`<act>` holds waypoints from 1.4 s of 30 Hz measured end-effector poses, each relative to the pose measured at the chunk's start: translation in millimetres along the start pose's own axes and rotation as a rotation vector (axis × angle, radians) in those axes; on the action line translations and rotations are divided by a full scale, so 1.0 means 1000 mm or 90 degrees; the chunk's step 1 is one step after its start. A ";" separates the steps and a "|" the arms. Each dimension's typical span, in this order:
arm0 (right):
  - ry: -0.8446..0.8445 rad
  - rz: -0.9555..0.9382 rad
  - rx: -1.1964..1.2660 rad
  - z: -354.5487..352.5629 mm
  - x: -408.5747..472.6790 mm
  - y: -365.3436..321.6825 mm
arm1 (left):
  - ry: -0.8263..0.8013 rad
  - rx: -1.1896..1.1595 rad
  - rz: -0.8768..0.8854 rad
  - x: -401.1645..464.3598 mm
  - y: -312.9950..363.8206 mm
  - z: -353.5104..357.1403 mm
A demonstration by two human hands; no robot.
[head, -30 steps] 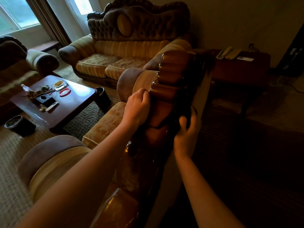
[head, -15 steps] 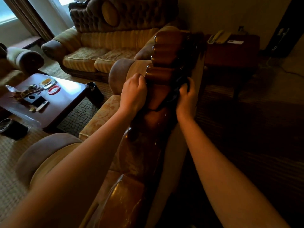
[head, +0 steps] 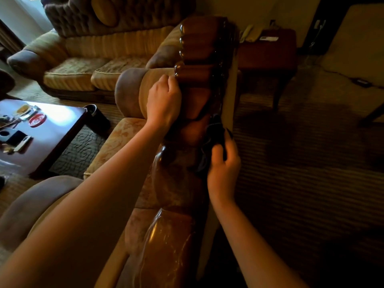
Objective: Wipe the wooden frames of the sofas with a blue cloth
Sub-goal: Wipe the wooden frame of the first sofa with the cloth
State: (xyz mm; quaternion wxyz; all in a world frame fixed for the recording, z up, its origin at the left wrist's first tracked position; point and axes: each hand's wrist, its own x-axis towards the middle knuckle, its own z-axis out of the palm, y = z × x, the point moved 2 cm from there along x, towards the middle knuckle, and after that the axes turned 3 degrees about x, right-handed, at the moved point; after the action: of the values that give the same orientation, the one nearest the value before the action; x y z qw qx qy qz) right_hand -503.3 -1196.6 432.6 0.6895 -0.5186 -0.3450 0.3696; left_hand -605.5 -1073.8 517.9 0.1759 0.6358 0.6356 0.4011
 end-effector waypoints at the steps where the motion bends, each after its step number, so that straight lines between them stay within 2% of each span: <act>1: -0.002 0.001 -0.009 0.000 -0.003 -0.001 | -0.004 0.004 0.000 0.000 0.000 0.000; 5: 0.005 -0.045 -0.090 0.009 0.016 -0.017 | -0.002 0.011 0.021 0.000 -0.003 -0.001; 9: -0.029 -0.184 -0.259 0.033 0.067 -0.043 | 0.084 0.038 0.032 -0.001 -0.003 -0.006; 11: -0.061 -0.243 -0.325 0.043 0.078 -0.049 | 0.117 -0.001 0.011 -0.001 -0.004 -0.010; 15: -0.091 -0.379 -0.432 0.041 0.052 -0.046 | 0.118 -0.172 -0.071 -0.006 -0.016 -0.019; 19: -0.120 -0.503 -0.556 0.039 -0.005 -0.035 | 0.079 -0.191 -0.092 -0.022 -0.035 -0.027; 25: -0.131 -0.499 -0.619 0.040 -0.016 -0.039 | -0.028 -0.145 -0.066 -0.055 -0.061 -0.038; 30: -0.171 -0.505 -0.771 0.073 0.005 -0.051 | -0.087 -0.150 -0.090 -0.064 -0.080 -0.049; 34: -0.190 -0.461 -0.879 0.107 0.015 -0.054 | -0.142 -0.160 -0.137 -0.057 -0.091 -0.056; 38: -0.200 -0.441 -1.039 0.132 0.024 -0.054 | -0.237 -0.175 -0.207 -0.038 -0.106 -0.054; 42: -0.246 -0.404 -1.250 0.159 0.039 -0.049 | -0.240 -0.170 -0.259 -0.018 -0.127 -0.051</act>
State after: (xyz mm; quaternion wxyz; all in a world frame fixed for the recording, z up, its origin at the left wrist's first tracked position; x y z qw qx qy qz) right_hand -613.1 -1098.6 519.7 -0.0356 -0.6678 -0.7178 -0.1939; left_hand -725.4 -1088.7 451.6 0.4495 0.5301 0.6475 0.3125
